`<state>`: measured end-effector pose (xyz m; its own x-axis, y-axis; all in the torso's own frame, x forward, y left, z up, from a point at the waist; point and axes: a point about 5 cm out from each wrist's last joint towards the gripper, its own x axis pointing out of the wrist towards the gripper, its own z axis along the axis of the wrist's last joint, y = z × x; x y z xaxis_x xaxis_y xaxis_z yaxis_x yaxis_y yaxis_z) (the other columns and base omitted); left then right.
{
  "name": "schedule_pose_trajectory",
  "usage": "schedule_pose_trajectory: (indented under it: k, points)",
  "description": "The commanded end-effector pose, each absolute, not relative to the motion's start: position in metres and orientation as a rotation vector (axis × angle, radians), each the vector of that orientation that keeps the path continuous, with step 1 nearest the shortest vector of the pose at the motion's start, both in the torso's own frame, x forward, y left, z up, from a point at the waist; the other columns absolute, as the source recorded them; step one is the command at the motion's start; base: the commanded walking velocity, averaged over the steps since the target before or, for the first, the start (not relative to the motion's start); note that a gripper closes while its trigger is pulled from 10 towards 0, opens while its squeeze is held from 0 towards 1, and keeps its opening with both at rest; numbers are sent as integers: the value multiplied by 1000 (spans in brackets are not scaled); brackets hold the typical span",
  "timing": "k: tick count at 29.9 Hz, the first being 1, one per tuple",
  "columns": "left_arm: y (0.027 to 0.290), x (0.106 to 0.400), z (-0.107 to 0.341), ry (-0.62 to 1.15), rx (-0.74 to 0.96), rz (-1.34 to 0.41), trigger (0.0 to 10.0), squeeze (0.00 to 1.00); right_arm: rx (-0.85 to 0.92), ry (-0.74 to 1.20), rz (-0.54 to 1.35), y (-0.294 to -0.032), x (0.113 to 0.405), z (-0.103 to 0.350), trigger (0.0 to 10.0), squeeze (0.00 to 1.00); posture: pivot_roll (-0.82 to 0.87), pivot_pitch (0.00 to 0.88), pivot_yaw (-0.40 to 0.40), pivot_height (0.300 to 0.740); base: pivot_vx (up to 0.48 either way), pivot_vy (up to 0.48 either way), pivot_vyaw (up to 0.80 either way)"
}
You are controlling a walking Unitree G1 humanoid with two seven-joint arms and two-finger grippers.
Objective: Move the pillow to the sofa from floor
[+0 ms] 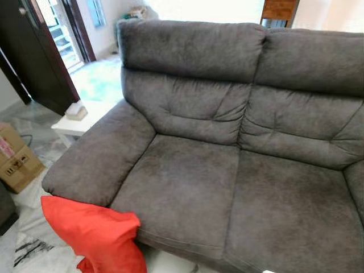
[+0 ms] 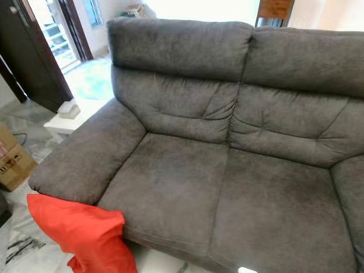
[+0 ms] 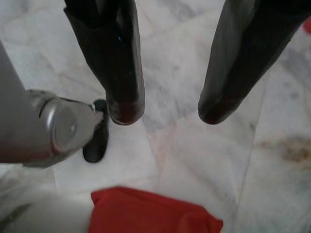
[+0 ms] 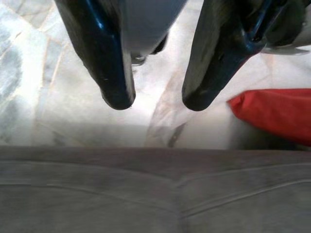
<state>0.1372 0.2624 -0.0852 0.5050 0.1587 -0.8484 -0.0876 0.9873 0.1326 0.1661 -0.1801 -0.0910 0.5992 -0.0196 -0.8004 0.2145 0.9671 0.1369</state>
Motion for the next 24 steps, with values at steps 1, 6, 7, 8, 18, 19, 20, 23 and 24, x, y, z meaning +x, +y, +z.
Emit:
schedule_pose_trajectory:
  k: [1,6,7,8,18,19,20,23,24]
  points:
    - [266,129,-87,1059,77,160,10000,0,240,934,-142,-179,162,-93,10000,0,94,102,40,740,0,480,0]
    - [253,132,-90,1054,69,149,10000,0,243,936,-136,-178,162,-93,10000,0,94,103,38,740,0,480,0]
    - [251,133,-91,1054,68,146,10000,0,243,935,-135,-178,162,-93,10000,0,93,103,39,740,0,480,0]
    - [249,133,-91,1054,68,145,10000,0,244,935,-135,-178,162,-93,10000,0,93,103,39,740,0,480,0]
    - [246,135,-91,1048,80,135,10000,0,251,932,-135,-176,163,-93,10000,0,94,96,41,740,0,212,0]
    - [252,134,-90,1046,81,141,10000,0,251,932,-137,-176,163,-93,10000,0,95,93,41,740,0,0,0]
    - [252,134,-90,1046,81,141,10000,0,251,932,-137,-176,163,-93,10000,0,95,93,41,740,0,0,0]
    - [262,135,-86,1040,80,154,10000,0,252,932,-136,-176,163,-93,10000,0,96,92,39,740,0,0,0]
    - [263,136,-86,1038,80,157,10000,0,251,933,-136,-176,163,-93,10000,0,96,92,39,740,0,0,0]
